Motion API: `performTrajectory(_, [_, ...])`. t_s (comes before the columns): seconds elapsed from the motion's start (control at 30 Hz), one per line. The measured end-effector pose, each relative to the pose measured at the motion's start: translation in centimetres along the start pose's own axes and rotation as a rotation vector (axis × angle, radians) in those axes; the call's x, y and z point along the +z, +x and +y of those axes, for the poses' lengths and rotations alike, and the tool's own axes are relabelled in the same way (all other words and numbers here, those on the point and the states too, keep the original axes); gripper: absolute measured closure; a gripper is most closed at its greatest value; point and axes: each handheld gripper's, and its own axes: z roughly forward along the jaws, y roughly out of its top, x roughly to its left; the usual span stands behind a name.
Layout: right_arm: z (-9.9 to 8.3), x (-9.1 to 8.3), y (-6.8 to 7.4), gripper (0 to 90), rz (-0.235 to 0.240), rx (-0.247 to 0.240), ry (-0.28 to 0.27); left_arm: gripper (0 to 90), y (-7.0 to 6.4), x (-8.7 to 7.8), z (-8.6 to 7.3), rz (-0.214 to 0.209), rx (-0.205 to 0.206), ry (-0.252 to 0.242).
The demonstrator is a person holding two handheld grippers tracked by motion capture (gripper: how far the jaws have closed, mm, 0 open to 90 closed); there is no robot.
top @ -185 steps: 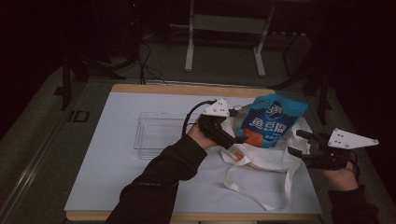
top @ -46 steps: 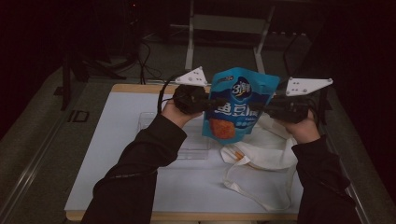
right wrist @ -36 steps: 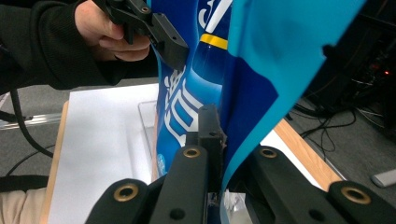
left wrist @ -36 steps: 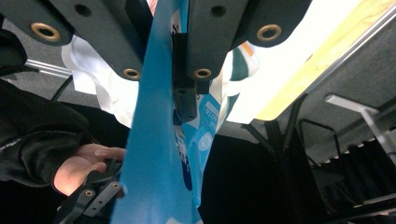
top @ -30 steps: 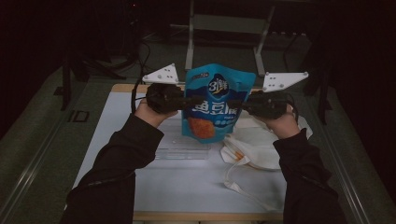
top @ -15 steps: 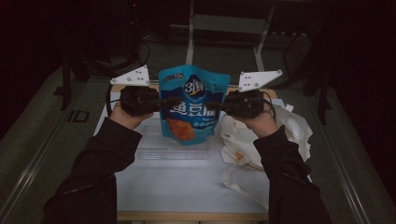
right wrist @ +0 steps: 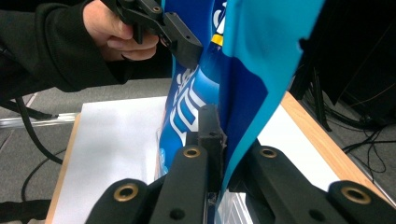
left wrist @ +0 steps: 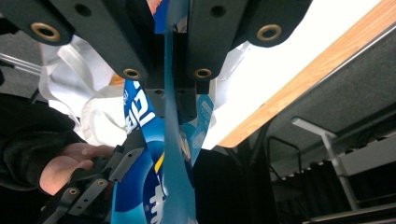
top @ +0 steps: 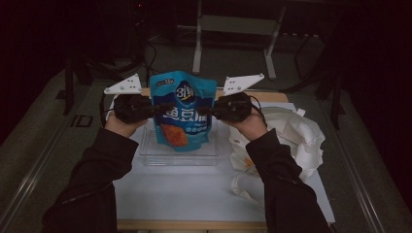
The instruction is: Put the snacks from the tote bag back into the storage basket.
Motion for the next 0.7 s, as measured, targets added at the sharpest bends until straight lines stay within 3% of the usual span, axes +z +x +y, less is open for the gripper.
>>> performTrajectory(0.33, [-1.2,2.0,-1.0,88.4,-0.001,0.024,0.007,90.0,1.5,0.4,-2.0,0.005,-0.039,-0.008])
performTrajectory(0.7, [-2.4,3.4,-1.6,88.4,0.011,0.043,0.022,90.0,2.4,0.9,-3.5,0.000,-0.064,0.017])
